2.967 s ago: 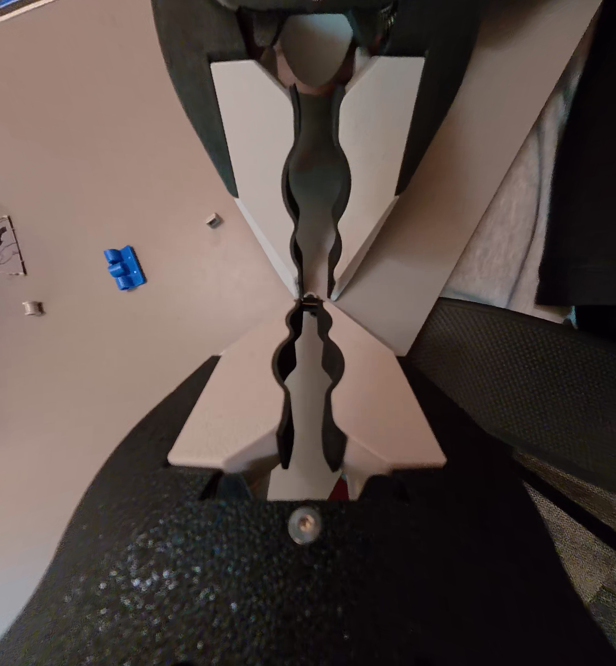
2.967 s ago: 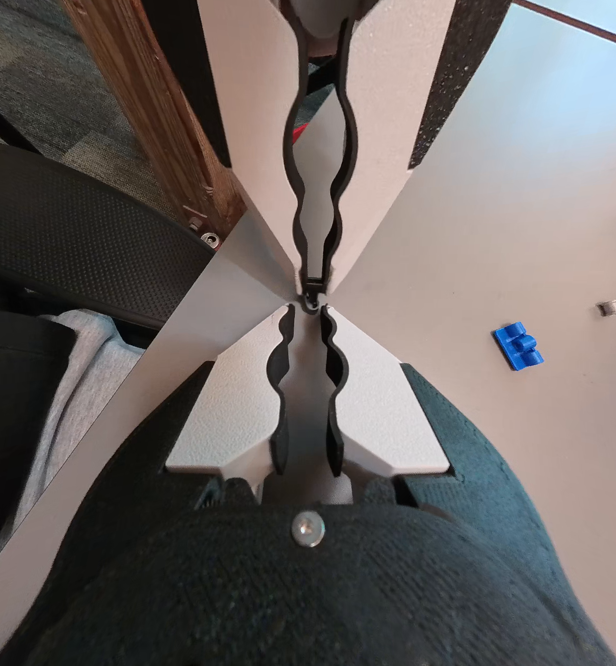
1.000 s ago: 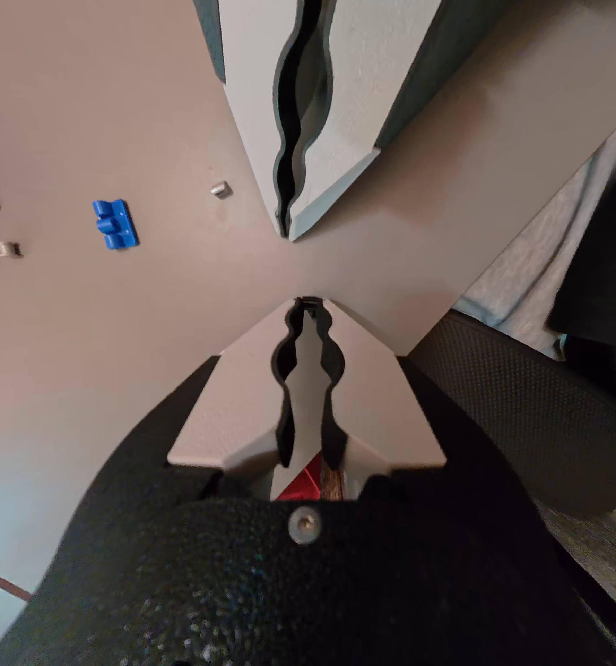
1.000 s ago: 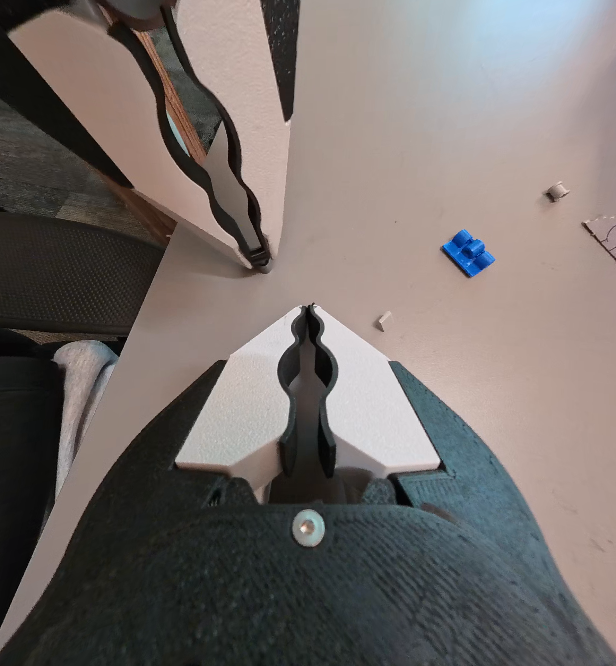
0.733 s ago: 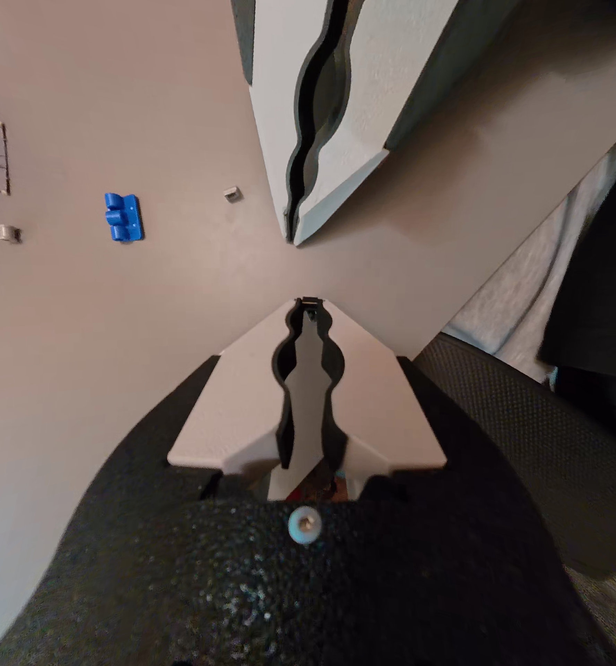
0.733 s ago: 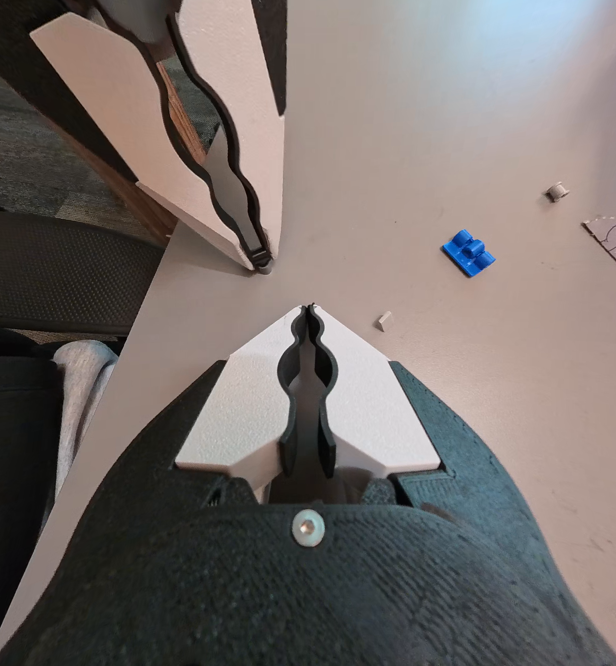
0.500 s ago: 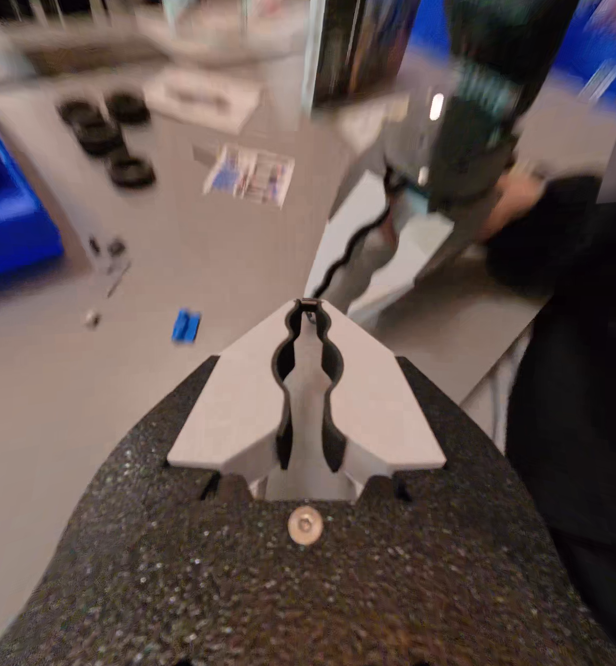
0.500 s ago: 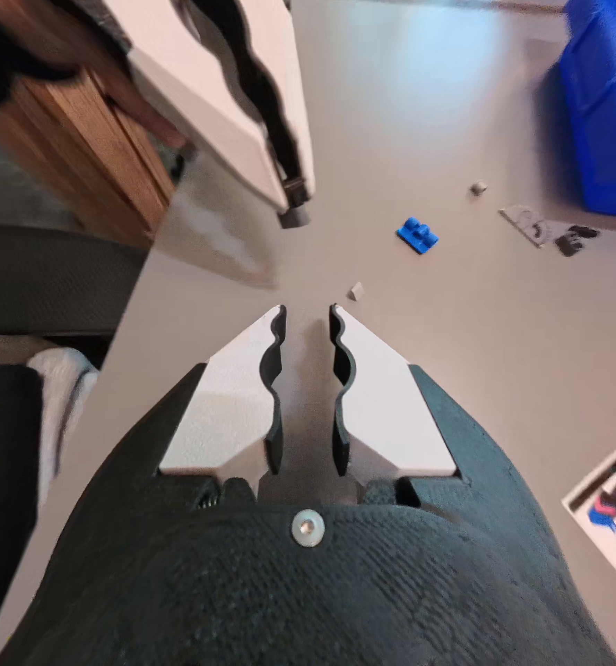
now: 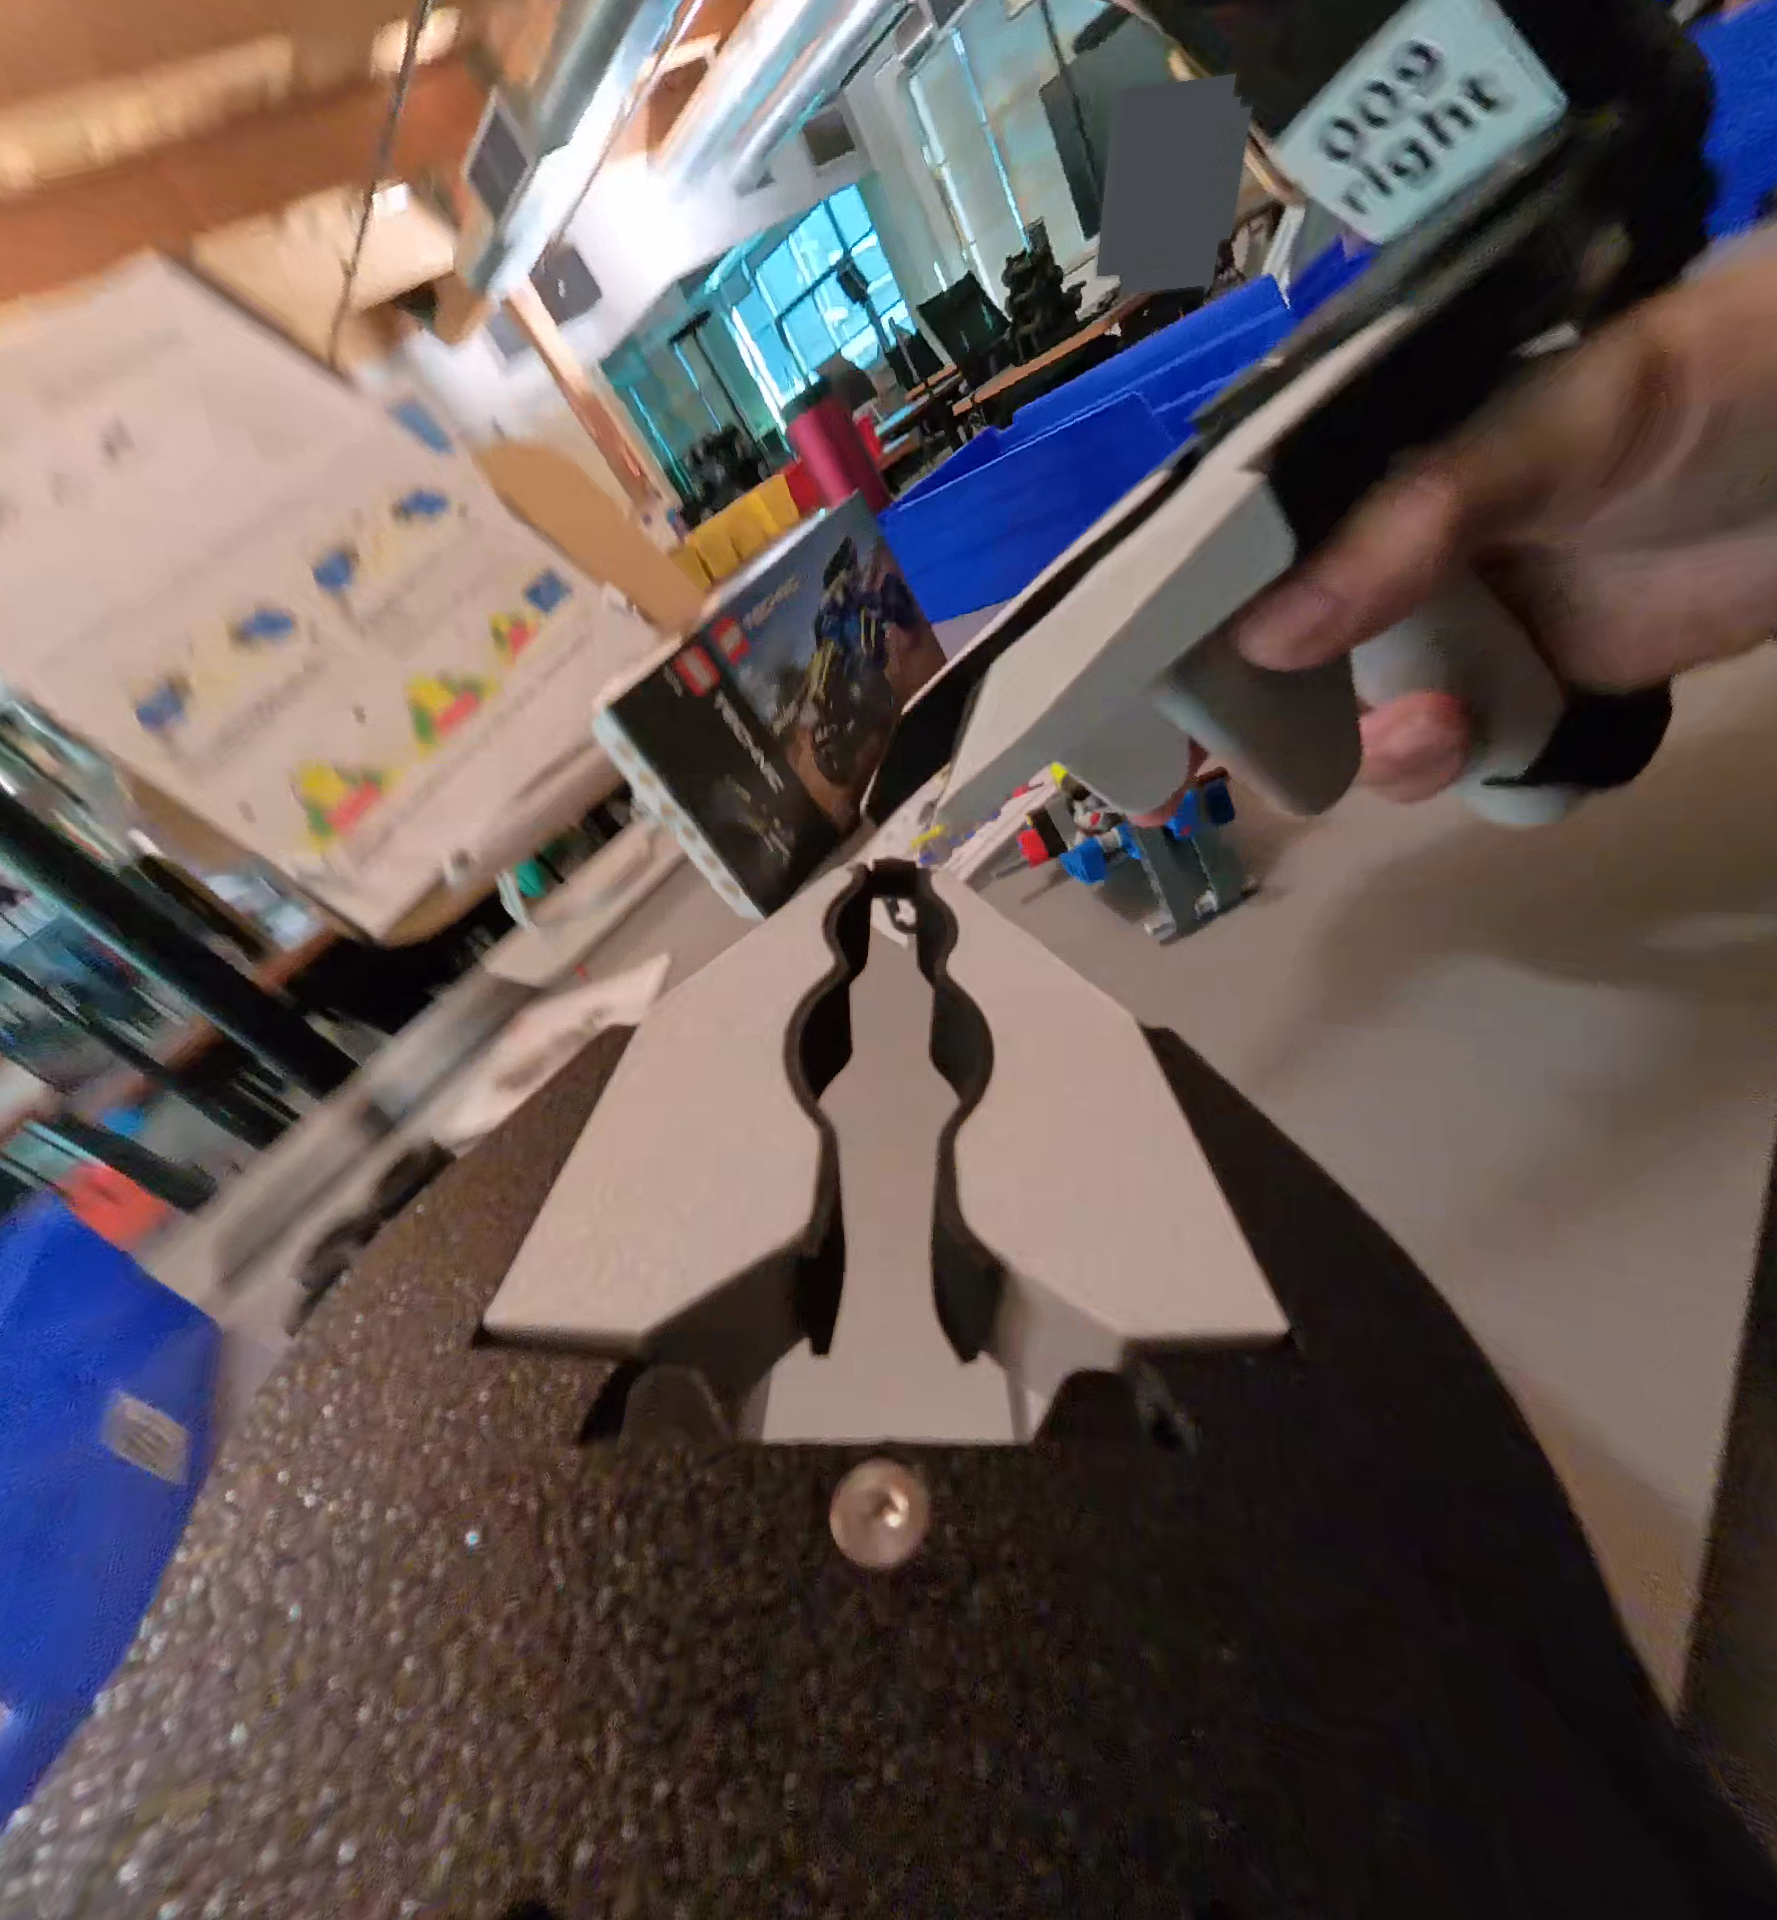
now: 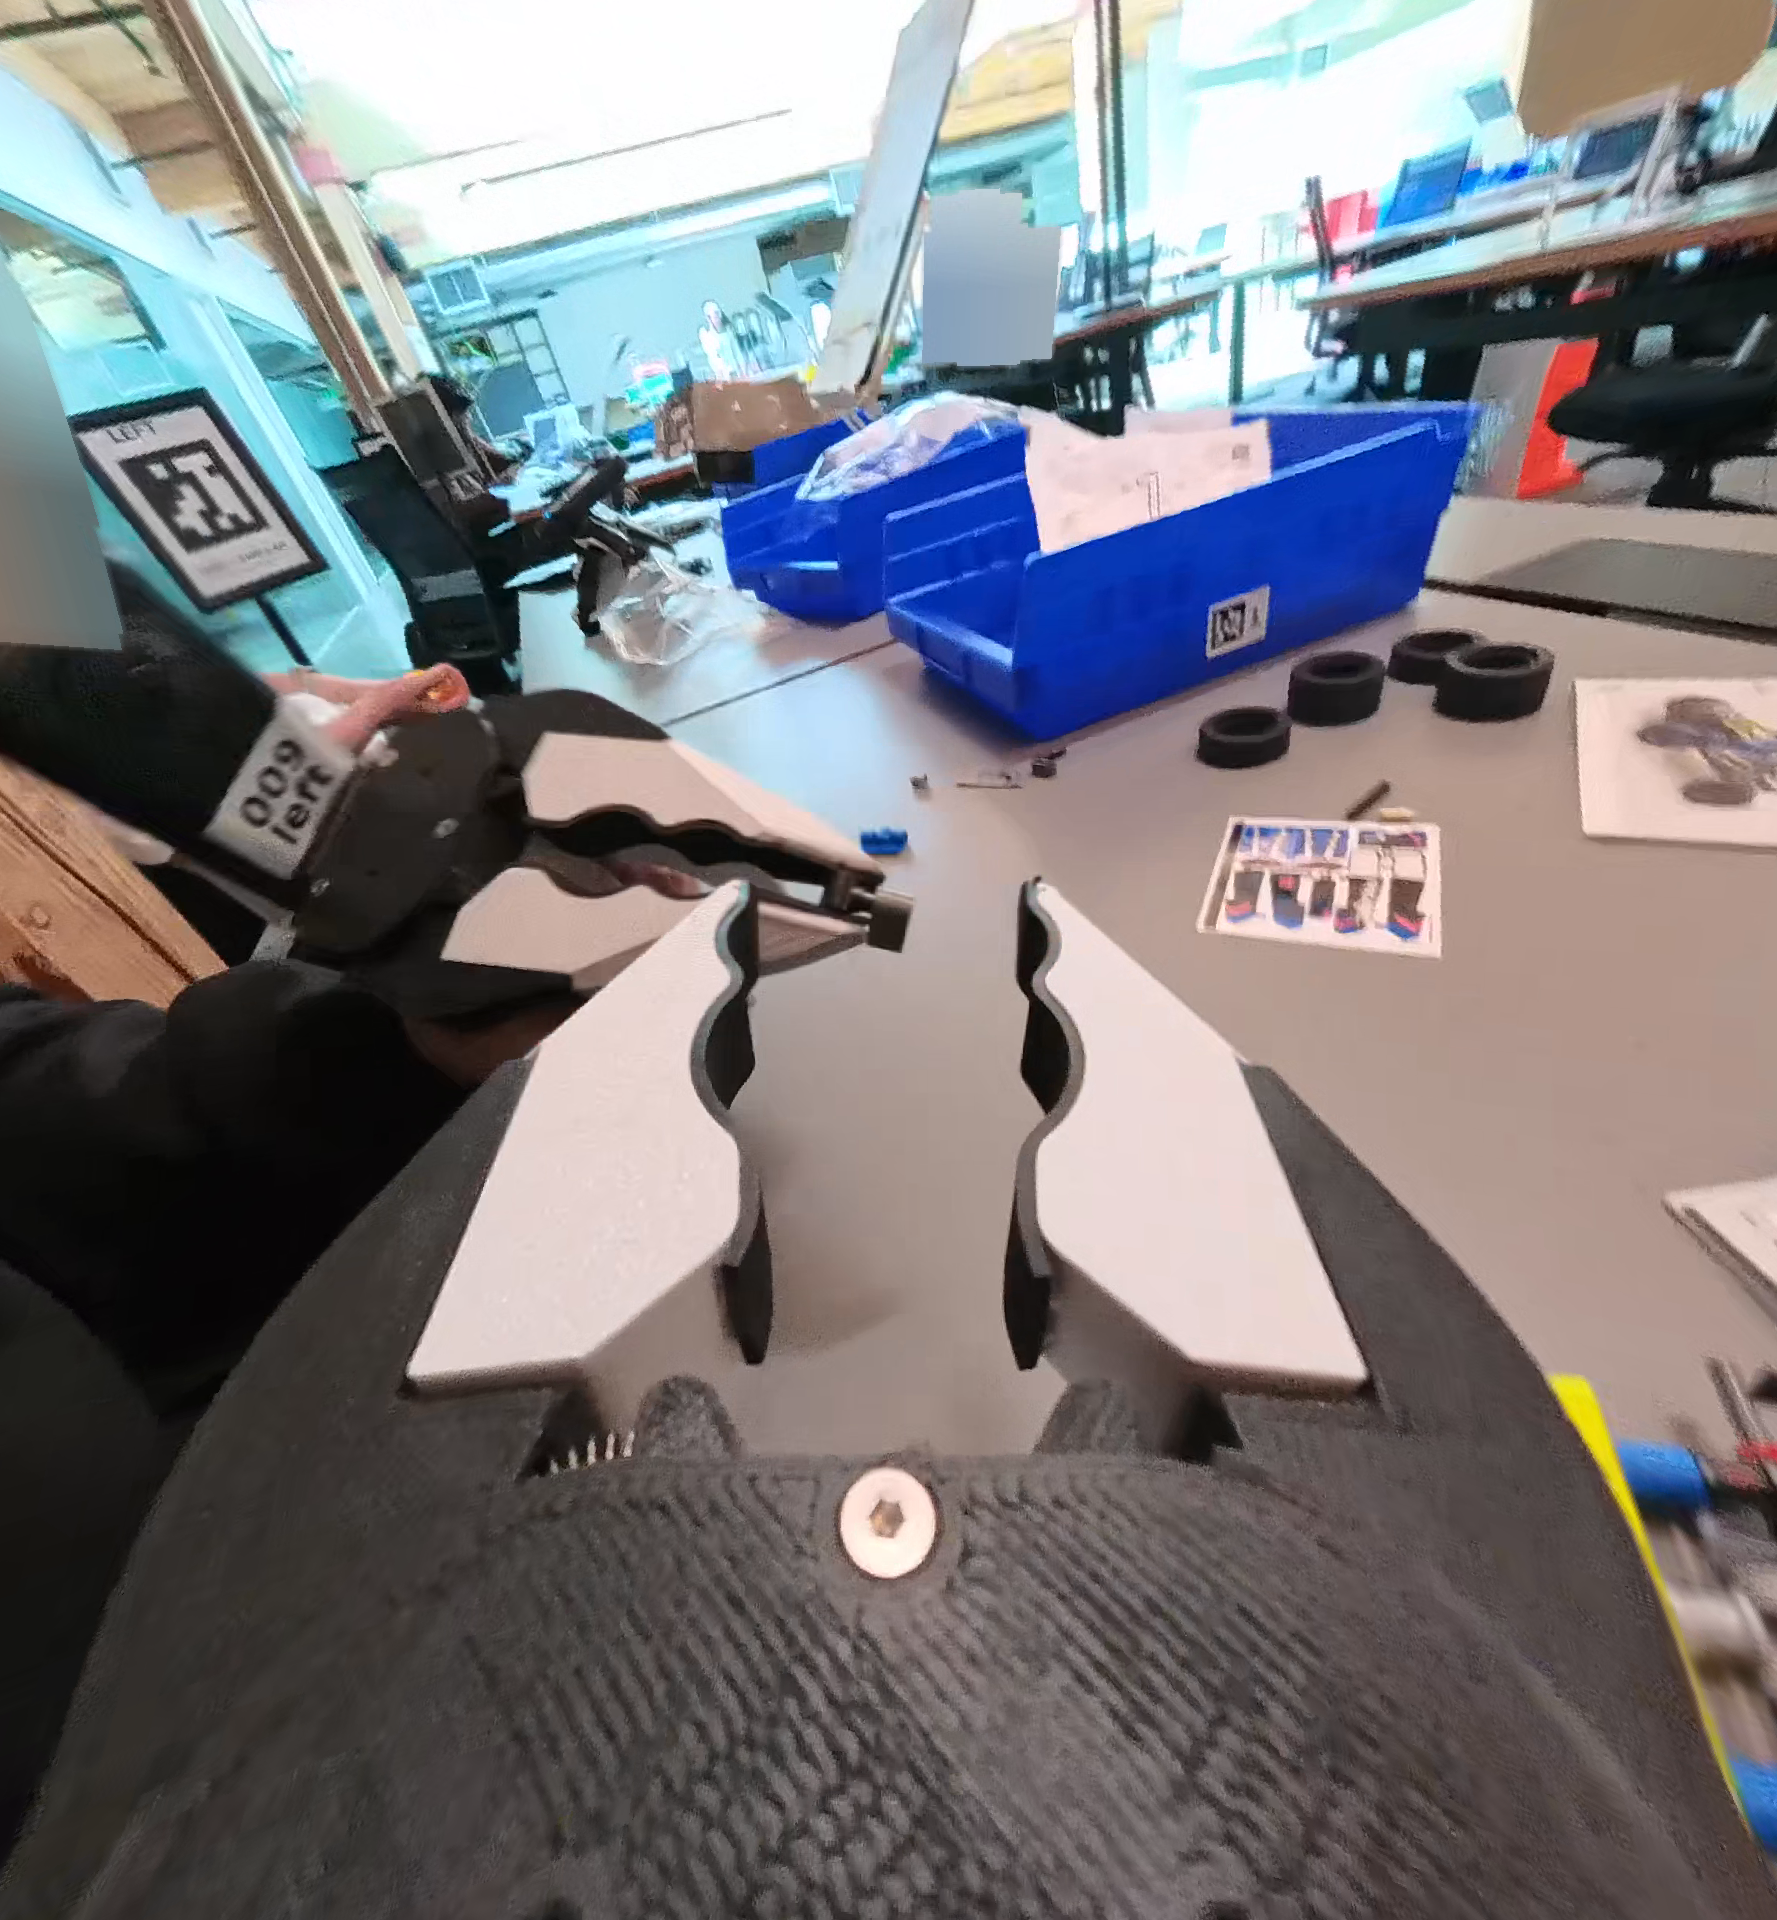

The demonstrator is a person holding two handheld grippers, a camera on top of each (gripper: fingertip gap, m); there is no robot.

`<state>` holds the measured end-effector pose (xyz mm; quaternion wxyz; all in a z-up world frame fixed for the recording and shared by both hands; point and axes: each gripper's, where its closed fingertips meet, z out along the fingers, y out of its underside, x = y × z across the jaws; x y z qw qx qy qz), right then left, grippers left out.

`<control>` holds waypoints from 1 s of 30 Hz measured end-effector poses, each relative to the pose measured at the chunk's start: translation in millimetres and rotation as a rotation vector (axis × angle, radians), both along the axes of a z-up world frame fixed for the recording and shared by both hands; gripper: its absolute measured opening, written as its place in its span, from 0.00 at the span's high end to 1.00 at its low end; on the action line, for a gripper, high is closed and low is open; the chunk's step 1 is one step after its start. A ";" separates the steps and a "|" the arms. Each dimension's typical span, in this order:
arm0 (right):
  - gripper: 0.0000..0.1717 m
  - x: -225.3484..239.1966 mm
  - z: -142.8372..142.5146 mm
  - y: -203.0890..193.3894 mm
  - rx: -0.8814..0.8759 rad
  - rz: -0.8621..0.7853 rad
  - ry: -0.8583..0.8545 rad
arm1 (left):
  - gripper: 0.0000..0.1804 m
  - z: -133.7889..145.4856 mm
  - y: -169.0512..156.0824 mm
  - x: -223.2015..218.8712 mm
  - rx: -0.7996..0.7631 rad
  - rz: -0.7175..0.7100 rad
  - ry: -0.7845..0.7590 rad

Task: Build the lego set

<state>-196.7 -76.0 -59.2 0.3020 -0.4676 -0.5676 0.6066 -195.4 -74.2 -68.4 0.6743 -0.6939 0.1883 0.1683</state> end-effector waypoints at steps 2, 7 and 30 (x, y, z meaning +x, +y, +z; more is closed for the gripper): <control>0.71 10.9 -1.8 3.8 -0.022 0.014 -0.019 | 0.97 3.8 6.8 17.2 0.026 -0.009 0.167; 0.81 41.5 3.2 4.9 -0.091 0.122 -0.008 | 0.98 10.2 14.9 48.6 0.051 -0.077 0.414; 0.92 97.6 13.4 9.7 0.181 0.135 0.224 | 0.88 7.0 14.1 90.4 -0.202 -0.440 -0.205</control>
